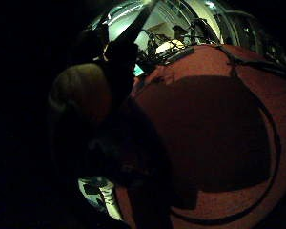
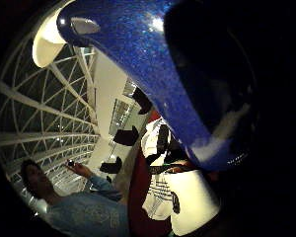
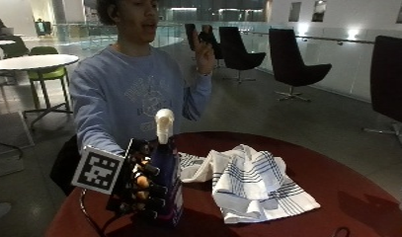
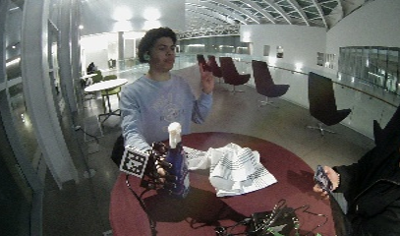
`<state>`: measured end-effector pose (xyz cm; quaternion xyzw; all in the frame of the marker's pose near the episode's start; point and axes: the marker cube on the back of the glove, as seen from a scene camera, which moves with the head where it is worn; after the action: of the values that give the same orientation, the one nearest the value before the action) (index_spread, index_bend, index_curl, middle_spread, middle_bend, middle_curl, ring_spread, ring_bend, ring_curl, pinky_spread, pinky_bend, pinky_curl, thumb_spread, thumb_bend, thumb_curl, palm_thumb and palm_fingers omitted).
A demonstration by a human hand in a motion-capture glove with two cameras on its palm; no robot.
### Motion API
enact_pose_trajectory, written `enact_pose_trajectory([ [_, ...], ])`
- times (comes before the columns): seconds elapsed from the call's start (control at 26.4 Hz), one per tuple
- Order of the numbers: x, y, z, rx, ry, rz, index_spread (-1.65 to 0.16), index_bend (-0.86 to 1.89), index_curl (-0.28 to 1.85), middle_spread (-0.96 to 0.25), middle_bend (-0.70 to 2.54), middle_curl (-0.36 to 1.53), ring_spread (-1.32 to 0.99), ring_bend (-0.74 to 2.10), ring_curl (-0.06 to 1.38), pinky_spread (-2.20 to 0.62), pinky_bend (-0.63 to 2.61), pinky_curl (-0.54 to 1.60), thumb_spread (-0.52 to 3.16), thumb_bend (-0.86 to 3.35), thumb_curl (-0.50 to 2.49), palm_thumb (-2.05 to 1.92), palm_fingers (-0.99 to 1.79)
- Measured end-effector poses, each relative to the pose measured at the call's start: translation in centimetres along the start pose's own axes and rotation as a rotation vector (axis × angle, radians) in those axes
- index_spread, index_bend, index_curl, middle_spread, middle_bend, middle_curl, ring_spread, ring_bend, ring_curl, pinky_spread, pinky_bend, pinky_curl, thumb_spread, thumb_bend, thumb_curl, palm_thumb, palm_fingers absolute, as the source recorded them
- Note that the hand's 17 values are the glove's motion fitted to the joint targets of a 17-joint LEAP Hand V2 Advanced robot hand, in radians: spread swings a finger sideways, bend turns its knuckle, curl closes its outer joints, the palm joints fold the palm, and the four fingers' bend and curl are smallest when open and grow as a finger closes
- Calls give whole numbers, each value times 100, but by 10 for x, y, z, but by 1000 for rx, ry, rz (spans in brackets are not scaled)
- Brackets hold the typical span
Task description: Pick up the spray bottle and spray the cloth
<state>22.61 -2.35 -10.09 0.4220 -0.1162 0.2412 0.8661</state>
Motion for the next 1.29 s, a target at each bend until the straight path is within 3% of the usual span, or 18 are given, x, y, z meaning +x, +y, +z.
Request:
enact_pose_trajectory([
  [0.11, -1, -3, -1, 2, -43, -47, -32, 6, 10, -3, 36, 42, 2, 61, 39, 30, 58, 38, 92, -2, 46, 79, 52],
  [0.3, -20, 6, -13, -153, -167, -42, -32, 3, 9, -5, 37, 43, 2, 65, 39, 29, 59, 38, 91, -2, 48, 81, 55],
  [0.61, -83, 38, -28, -616, -432, 26, -35, 1, 6, -5, 41, 43, 3, 70, 40, 28, 61, 38, 89, -3, 49, 81, 58],
  [0.87, -122, 77, -18, -928, -491, 154, -36, 2, 5, -4, 43, 44, 5, 73, 41, 28, 62, 38, 88, -3, 51, 81, 59],
  [1.29, -145, 91, 9, -1103, -436, 305, -38, 0, 2, -3, 45, 44, 7, 76, 41, 28, 66, 38, 90, -3, 52, 80, 57],
])
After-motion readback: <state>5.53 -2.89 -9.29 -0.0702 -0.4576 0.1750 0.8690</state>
